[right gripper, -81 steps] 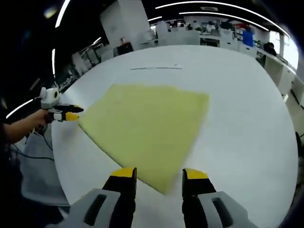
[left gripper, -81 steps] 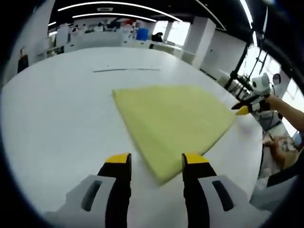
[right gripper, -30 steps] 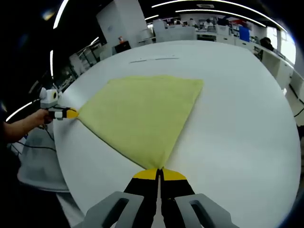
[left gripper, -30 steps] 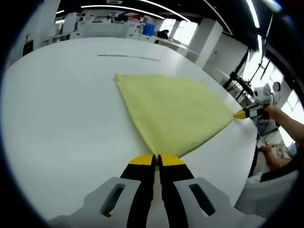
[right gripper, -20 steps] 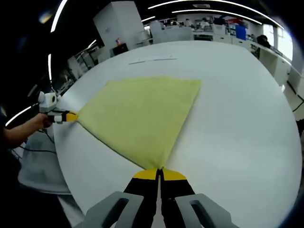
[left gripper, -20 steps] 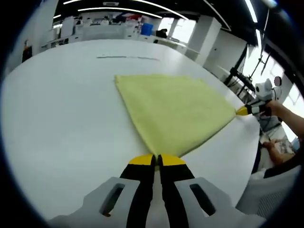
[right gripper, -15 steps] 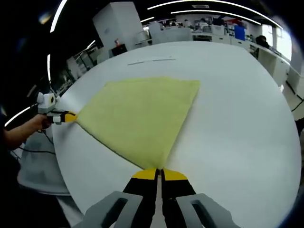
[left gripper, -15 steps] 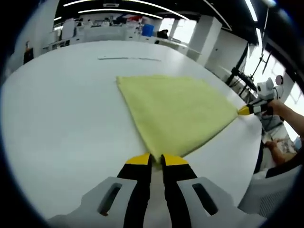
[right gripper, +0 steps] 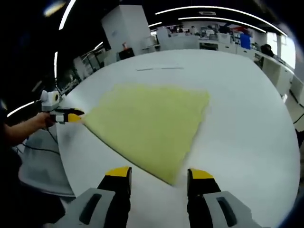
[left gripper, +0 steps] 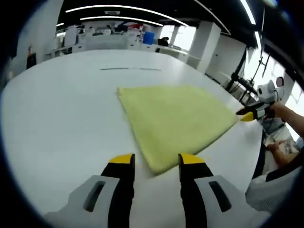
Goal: Fold the garment on the visible template until the final outline fits inside the template.
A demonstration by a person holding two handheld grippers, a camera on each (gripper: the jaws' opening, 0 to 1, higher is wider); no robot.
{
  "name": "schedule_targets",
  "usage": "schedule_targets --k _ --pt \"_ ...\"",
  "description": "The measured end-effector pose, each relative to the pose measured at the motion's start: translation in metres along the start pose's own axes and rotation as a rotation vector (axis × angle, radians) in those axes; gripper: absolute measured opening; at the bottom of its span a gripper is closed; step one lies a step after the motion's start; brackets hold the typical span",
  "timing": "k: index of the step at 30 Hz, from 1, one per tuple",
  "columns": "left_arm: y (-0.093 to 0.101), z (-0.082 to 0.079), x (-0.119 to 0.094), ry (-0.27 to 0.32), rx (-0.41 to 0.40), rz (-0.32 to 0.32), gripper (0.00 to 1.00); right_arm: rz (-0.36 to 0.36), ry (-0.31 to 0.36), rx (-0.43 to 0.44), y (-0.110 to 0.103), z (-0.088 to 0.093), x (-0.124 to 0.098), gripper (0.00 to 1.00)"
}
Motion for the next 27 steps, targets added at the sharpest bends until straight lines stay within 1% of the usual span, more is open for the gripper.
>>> schedule_targets --k 4,6,9,10,13,17,20,24,27 --pt "0.009 -0.007 -0.003 0.029 0.019 0.02 0.46 -0.021 0.04 -0.019 -0.009 -0.007 -0.009 0.54" --pt "0.014 -0.01 -0.006 0.033 0.023 0.026 0.51 -0.031 0.055 -0.032 -0.013 -0.009 -0.012 0.59" --pt "0.019 -0.013 -0.012 0.043 0.028 0.023 0.56 -0.049 0.061 -0.073 -0.02 -0.01 -0.019 0.67" --pt "0.02 -0.016 -0.015 0.059 0.032 0.024 0.57 -0.051 0.069 -0.091 -0.023 -0.011 -0.022 0.69" --pt "0.026 -0.018 -0.021 0.077 0.037 0.028 0.61 -0.055 0.081 -0.118 -0.028 -0.011 -0.028 0.73" --pt "0.032 -0.02 -0.027 0.081 0.069 0.017 0.67 -0.047 0.083 -0.139 -0.034 -0.011 -0.033 0.76" --pt "0.037 -0.021 -0.029 0.085 0.106 0.016 0.72 -0.04 0.112 -0.124 -0.037 -0.014 -0.037 0.78" --pt "0.042 -0.02 -0.031 0.068 0.145 0.016 0.79 -0.038 0.163 -0.108 -0.042 -0.02 -0.042 0.84" --pt "0.046 -0.019 -0.034 0.087 0.158 0.027 0.84 -0.038 0.209 -0.099 -0.044 -0.024 -0.047 0.87"
Point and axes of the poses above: the point that each gripper's makers call its tool centre point, and the gripper's own axes: x roughly forward along the fingers, y roughly to its right, z roughly out of its underside, the point moved 6 cm from there along -x, roughly backward along the fingers, and after that the axes turned 14 degrees about z, right-handed, at the moved point
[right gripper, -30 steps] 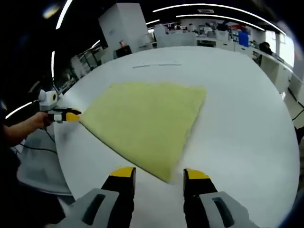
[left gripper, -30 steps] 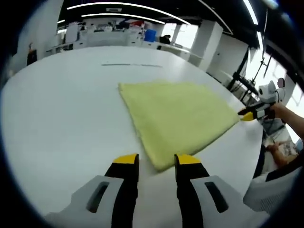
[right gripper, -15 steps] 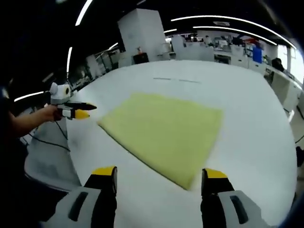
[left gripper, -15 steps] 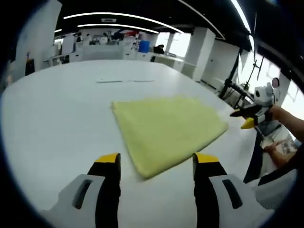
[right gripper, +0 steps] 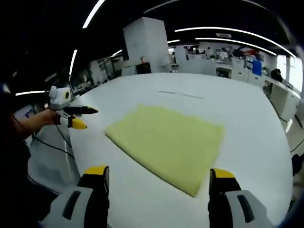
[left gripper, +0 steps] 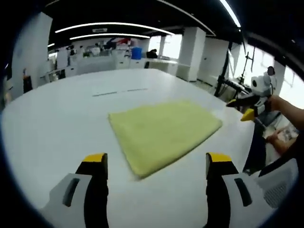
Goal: Fold the garment on the visible template until the final outline fits inside the template.
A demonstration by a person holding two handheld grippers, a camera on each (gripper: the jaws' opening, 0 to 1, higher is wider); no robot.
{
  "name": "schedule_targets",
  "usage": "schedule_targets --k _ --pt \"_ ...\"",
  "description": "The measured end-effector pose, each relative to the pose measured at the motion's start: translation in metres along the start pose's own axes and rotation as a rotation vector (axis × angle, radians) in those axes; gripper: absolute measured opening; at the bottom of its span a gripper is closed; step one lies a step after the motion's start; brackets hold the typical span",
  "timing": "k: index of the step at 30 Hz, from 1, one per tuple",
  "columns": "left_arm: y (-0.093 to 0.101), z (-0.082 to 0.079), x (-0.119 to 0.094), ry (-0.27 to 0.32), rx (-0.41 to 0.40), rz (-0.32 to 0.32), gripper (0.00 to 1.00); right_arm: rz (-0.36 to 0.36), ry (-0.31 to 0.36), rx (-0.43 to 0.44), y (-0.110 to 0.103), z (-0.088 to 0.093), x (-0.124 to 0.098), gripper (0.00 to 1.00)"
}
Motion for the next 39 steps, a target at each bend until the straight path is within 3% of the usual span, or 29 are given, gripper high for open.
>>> schedule_targets --k 6,10,16,25,39 --pt "0.008 0.001 -0.004 0.013 -0.003 0.014 0.93 -0.009 0.034 0.003 -0.005 0.0 -0.004 0.99" --pt "0.012 0.003 -0.006 0.017 0.005 0.023 0.99 -0.011 0.039 -0.004 -0.007 0.002 -0.007 0.99" --pt "0.014 0.007 -0.009 -0.002 0.023 0.037 0.99 0.004 0.036 0.0 -0.006 0.004 -0.009 0.99" --pt "0.016 0.0 -0.012 0.039 -0.004 0.016 0.99 0.013 0.03 0.004 -0.008 0.007 -0.011 0.99" --pt "0.008 0.001 -0.017 0.025 -0.001 0.0 0.96 0.026 0.032 0.005 -0.008 0.006 -0.011 0.97"
Point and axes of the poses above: the point that each gripper's makers call its tool centre point, and the gripper's own axes: x roughly forward along the fingers, y roughly to its right, z roughly out of its underside, the point moved 6 cm from there along -x, roughly backward along the fingers, and after that the axes turned 14 degrees about z, right-handed, at the moved point
